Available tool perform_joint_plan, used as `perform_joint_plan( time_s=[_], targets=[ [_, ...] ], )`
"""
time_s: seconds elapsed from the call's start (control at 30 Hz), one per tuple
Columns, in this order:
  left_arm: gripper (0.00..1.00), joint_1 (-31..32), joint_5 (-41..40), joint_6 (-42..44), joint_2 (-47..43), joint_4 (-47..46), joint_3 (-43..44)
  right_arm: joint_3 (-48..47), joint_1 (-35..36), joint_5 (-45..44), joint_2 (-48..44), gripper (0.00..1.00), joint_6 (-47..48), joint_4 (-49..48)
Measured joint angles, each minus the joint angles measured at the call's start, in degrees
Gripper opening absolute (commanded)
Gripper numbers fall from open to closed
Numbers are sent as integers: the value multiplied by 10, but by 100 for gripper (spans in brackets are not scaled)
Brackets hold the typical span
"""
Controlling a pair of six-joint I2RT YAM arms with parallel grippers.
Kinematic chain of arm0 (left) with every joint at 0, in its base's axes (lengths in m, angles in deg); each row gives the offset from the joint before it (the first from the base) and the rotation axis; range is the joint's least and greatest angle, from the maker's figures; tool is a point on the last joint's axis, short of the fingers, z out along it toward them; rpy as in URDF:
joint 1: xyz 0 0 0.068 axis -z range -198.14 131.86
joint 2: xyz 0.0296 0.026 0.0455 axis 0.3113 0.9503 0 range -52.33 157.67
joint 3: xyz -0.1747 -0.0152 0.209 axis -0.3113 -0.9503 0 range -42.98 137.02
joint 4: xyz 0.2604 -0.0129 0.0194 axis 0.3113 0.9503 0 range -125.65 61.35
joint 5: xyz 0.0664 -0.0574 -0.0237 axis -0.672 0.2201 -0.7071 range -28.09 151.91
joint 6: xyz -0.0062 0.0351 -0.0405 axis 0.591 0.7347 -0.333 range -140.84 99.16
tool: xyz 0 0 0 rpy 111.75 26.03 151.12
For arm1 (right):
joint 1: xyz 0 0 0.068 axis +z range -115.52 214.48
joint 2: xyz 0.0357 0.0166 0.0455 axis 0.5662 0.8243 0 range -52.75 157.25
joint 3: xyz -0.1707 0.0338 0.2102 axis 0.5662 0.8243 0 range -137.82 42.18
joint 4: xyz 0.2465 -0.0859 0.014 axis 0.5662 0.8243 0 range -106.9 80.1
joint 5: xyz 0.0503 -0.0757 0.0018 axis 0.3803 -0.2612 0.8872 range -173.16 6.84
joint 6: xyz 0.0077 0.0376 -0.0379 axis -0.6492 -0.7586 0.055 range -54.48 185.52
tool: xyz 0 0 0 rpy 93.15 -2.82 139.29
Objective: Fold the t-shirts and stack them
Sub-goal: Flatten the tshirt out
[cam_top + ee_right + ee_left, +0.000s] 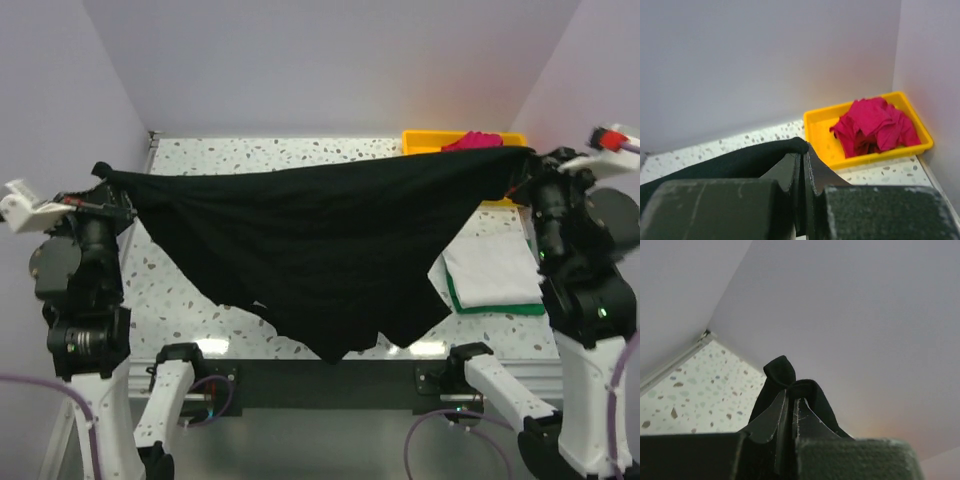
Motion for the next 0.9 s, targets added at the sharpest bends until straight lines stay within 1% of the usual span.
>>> perform_joint_plan(
  time_s=[0.1,0.17,0.2,0.27,0.3,0.33,0.37,0.4,0.43,0.5,0.57,0.63,0.73,0.83,0.9],
  targets=[
    [0,0,16,0,65,-23,-61,39,0,3,71,0,-2,-16],
    [0,0,38,0,129,-56,-121,90,0,16,130,0,-5,-38],
    [0,0,50,0,166,-78,-160,118,0,26,162,3,-8,-48],
    [0,-1,76,0,253,-110,-235,178,0,45,236,22,-17,-77],
    [0,-1,88,0,294,-119,-271,207,0,55,275,37,-23,-84],
    [0,0,97,0,331,-120,-301,229,0,64,312,63,-27,-83],
    [0,0,102,0,356,-120,-318,242,0,71,337,84,-29,-80],
    [0,0,107,0,385,-117,-331,244,0,76,366,98,-33,-69],
    [0,-1,111,0,406,-118,-334,244,0,83,386,99,-33,-66],
    [0,-1,117,1,433,-134,-334,242,2,97,396,99,-29,-66],
    [0,-1,120,2,441,-154,-334,235,10,103,387,99,-27,-67],
    [0,-1,122,2,441,-170,-334,232,37,99,363,99,-21,-72],
    [0,-1,124,2,440,-185,-334,239,118,103,313,99,-13,-76],
    [0,-1,125,2,434,-187,-334,272,239,118,261,99,-13,-85],
    [0,-1,126,2,424,-187,-335,303,327,137,247,98,-18,-90]
  ],
)
